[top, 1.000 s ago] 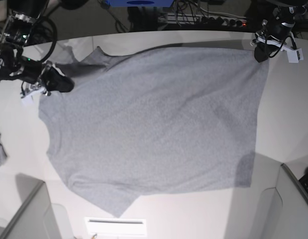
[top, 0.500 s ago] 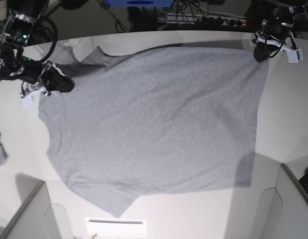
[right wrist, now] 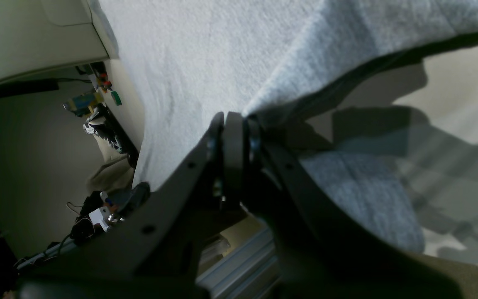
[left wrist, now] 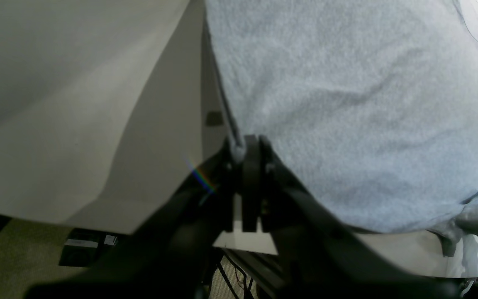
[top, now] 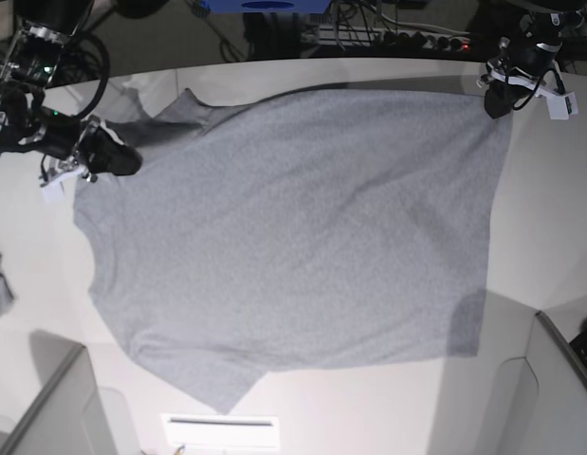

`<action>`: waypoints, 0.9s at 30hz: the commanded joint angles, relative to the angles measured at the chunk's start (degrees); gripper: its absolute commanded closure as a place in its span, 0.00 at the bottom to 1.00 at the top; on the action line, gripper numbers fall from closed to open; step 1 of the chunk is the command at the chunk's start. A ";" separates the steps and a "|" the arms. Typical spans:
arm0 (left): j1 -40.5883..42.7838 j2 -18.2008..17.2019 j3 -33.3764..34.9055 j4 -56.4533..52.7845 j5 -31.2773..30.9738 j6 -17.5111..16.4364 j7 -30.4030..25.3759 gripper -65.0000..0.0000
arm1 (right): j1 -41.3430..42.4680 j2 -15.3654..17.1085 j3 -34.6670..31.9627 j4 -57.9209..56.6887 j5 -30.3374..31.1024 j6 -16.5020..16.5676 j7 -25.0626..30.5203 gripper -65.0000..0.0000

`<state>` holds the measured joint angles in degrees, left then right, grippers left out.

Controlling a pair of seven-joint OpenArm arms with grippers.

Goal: Fold the T-shirt properly
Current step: 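Hold the shoulder edges up with both grippers, stretching the shirt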

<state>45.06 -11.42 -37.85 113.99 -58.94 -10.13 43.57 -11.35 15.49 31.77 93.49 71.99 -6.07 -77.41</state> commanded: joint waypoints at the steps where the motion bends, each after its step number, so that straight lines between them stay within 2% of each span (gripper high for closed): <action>1: 0.52 -0.40 -0.62 0.69 -0.62 -0.55 -0.89 1.00 | 0.50 0.82 0.54 1.06 1.46 0.13 0.09 1.00; 15: 0.79 -0.40 -0.35 0.86 -0.62 -0.64 -0.80 1.00 | -0.29 0.82 0.54 4.92 1.20 0.13 0.18 1.00; 20: 0.96 -0.58 -0.62 0.95 -0.62 -0.64 -0.71 1.00 | -0.73 0.82 0.45 4.57 1.11 0.13 3.43 1.00; 27: 0.96 -0.58 -0.79 1.04 -0.97 -0.64 -0.54 1.00 | -0.73 0.82 0.19 4.48 1.11 0.13 3.78 1.00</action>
<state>45.58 -11.44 -37.95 114.02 -58.98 -10.35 43.79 -12.45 15.35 31.77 97.27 71.79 -6.07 -74.11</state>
